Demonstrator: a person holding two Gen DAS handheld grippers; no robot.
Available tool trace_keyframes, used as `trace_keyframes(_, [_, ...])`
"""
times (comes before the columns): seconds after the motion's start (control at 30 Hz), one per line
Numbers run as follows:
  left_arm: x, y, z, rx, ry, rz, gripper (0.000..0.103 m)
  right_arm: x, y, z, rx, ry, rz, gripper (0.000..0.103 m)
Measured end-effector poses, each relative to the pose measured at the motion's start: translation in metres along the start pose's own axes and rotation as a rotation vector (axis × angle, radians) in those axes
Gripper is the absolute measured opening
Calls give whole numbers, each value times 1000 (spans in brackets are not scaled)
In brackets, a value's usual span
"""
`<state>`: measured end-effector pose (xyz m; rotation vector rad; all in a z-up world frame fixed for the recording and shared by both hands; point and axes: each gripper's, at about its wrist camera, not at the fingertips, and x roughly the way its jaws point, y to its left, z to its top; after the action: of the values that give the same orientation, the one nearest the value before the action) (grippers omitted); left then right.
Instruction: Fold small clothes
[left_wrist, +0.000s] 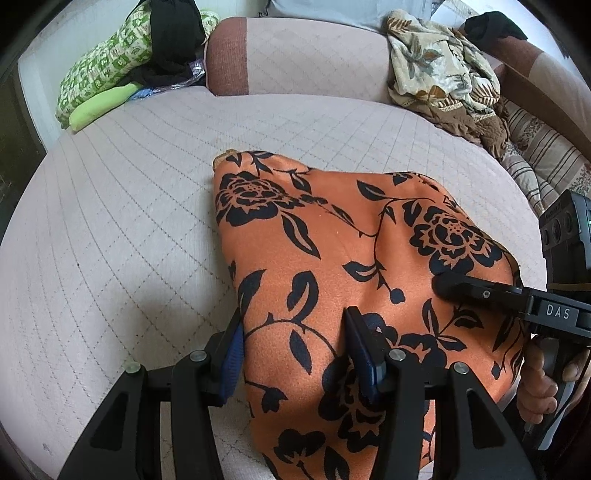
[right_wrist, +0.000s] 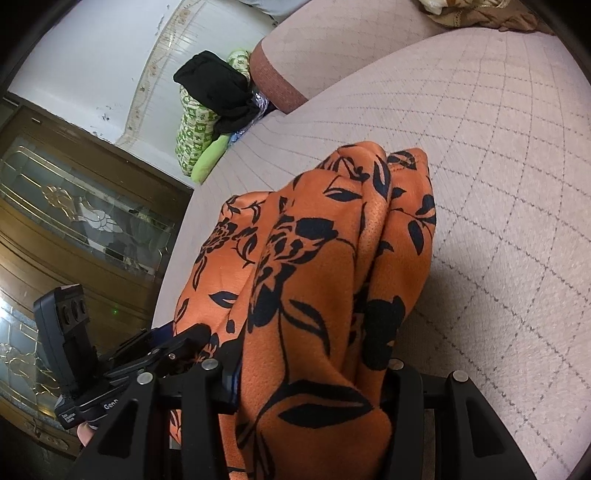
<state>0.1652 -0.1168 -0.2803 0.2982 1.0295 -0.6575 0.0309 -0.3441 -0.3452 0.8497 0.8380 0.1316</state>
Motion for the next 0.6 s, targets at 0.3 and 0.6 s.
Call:
trace_keyframes(0.3, [2, -2, -1, 8, -1, 16, 58, 4, -5, 1, -1, 15, 5, 52])
trace_keyframes(0.6, [3, 0, -3, 1, -8, 34, 66, 7, -7, 3, 0, 29, -7, 57])
